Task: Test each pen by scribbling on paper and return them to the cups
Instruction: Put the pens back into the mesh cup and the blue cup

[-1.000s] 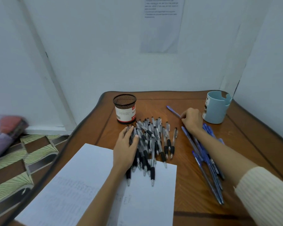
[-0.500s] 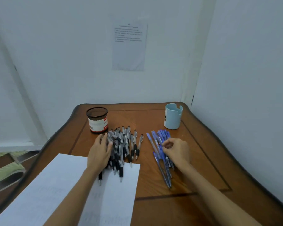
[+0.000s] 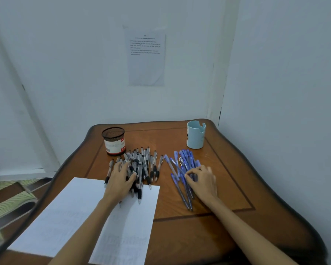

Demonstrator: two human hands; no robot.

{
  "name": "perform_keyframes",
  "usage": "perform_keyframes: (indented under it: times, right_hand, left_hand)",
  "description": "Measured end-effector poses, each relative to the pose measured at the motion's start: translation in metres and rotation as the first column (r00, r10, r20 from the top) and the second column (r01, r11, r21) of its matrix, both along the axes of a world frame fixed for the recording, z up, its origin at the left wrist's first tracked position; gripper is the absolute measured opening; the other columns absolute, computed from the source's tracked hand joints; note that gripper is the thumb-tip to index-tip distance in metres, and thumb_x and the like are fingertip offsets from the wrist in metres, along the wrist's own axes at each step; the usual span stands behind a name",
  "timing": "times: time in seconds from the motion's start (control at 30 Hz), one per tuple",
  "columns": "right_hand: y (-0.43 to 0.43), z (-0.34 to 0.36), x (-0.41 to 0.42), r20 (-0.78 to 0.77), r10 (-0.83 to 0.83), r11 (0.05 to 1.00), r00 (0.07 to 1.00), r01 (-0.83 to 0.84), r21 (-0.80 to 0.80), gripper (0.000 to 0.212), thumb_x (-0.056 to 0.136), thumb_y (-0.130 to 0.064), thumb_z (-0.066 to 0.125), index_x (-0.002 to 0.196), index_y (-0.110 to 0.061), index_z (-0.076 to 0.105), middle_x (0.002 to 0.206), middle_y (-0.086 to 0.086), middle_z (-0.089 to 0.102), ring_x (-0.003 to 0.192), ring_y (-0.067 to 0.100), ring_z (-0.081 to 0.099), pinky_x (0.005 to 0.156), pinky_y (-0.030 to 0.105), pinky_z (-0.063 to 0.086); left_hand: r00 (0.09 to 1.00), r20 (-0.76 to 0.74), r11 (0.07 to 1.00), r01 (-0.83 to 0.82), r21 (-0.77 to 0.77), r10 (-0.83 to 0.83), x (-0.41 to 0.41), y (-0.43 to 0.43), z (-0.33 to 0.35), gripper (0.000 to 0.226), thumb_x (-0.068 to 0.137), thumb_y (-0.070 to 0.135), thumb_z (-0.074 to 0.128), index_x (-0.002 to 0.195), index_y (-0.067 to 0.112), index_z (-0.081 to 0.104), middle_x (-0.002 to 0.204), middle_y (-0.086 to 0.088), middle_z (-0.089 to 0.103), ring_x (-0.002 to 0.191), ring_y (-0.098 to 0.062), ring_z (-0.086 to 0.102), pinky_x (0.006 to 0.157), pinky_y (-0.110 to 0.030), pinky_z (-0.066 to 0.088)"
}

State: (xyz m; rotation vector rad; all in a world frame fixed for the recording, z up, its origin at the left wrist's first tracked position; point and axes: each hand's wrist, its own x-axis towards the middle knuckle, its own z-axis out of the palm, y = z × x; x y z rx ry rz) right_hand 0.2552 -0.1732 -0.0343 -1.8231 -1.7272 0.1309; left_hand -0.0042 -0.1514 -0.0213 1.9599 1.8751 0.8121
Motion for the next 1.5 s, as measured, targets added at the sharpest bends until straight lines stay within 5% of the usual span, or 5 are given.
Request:
perform_keyframes:
  times: [0.2,0.6,0.8,1.3,1.5]
  right_hand:
    - [0.060,0.019,0.025,-0.168,-0.090,0.996,0.982,0.090,-0.010,0.024,0.089,-0.029,0.061,0.112,-0.021,0.062,0.118,0.005,0.055,0.114,0.020,0.044,0.081,0.024,0.033]
    - [0.177,0.018,0.050,-0.510,-0.172,0.985,0.843,0.148,-0.088,0.108,0.059,-0.036,0.087,0.144,-0.009,0.026,0.144,0.013,0.037,0.132,0.030,0.035,0.108,0.049,0.034]
    - [0.198,0.012,0.055,-0.601,-0.150,0.987,0.785,0.155,-0.045,0.105,0.059,-0.030,0.088,0.143,-0.014,0.028,0.142,0.008,0.043,0.130,0.027,0.040,0.107,0.047,0.037]
    - [0.153,0.056,0.048,-0.653,-0.024,0.995,0.757,0.080,0.056,0.089,0.064,-0.020,0.086,0.137,-0.012,0.037,0.136,0.008,0.050,0.121,0.025,0.049,0.095,0.036,0.045]
    - [0.078,0.085,0.046,-0.699,0.064,0.998,0.712,-0.047,0.043,0.088,0.063,-0.017,0.086,0.136,-0.014,0.038,0.135,0.007,0.051,0.120,0.024,0.050,0.097,0.038,0.046]
  left_hand:
    - [0.946,0.282,0.973,-0.200,0.111,0.163,-0.015,0.031,0.021,0.053,0.092,0.014,0.057,0.140,0.003,0.037,0.143,-0.018,0.033,0.128,-0.028,0.039,0.105,-0.036,0.031]
    - [0.802,0.476,0.917,-0.397,-0.025,0.360,-0.044,0.125,0.002,0.103,0.071,0.026,0.082,0.147,0.003,0.017,0.151,-0.018,0.020,0.138,-0.034,0.026,0.113,-0.045,0.024]
    - [0.744,0.581,0.927,-0.373,-0.049,0.330,-0.054,0.159,0.001,0.118,0.057,0.030,0.089,0.148,0.008,0.016,0.151,-0.013,0.029,0.139,-0.030,0.028,0.114,-0.048,0.026]
    - [0.742,0.636,0.948,-0.313,0.050,0.211,-0.028,0.134,0.060,0.091,0.054,0.032,0.090,0.133,0.013,0.047,0.132,-0.006,0.055,0.120,-0.023,0.051,0.102,-0.041,0.044]
    - [0.791,0.603,0.986,-0.160,0.045,0.101,-0.038,0.072,0.075,0.117,0.021,0.066,0.087,0.124,0.023,0.056,0.119,0.003,0.065,0.110,-0.017,0.060,0.095,-0.044,0.050]
